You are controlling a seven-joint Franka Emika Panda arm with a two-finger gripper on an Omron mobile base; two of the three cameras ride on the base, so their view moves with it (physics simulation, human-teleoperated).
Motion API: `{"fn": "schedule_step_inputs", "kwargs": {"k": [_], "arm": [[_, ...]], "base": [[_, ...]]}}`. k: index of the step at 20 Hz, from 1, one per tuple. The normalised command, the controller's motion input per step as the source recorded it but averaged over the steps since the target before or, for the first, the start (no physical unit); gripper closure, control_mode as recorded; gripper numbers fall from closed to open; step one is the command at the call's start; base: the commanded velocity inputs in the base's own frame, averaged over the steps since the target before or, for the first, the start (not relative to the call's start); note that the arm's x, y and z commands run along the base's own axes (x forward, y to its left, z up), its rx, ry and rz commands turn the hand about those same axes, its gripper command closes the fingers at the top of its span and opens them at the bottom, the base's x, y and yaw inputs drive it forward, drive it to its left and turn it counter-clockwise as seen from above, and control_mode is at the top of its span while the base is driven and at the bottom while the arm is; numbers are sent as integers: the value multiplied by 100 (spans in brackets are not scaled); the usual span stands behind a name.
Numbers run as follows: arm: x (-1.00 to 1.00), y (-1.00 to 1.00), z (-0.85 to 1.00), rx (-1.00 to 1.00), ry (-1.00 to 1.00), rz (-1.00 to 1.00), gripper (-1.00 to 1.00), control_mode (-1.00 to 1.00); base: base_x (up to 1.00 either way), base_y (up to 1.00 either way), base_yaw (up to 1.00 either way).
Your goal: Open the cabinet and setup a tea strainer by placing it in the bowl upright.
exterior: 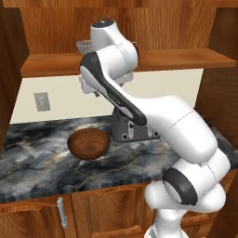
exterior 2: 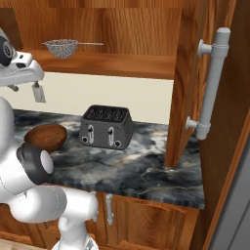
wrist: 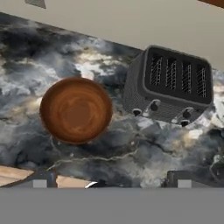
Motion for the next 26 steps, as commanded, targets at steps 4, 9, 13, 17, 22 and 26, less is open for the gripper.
{"fn": "schedule_step_inputs", "kwargs": {"k": [4,9,13,17,22,26], "arm": [[38,-60,2,-23,-59,46,-100,-100],[13,-12,41,-29,-34,45,-100,-100],[0,58,94,-29,-28,21,-100,-100],[13,66,100,-21,-21,2,-100,-100],[29,39,4,1,1,-16,-100,-100],[32,-1,0,5,1,-13,-100,-100]], "base": [[0,0,0],[0,0,0],[0,0,0],[0,0,0],[0,0,0],[0,0,0]]}}
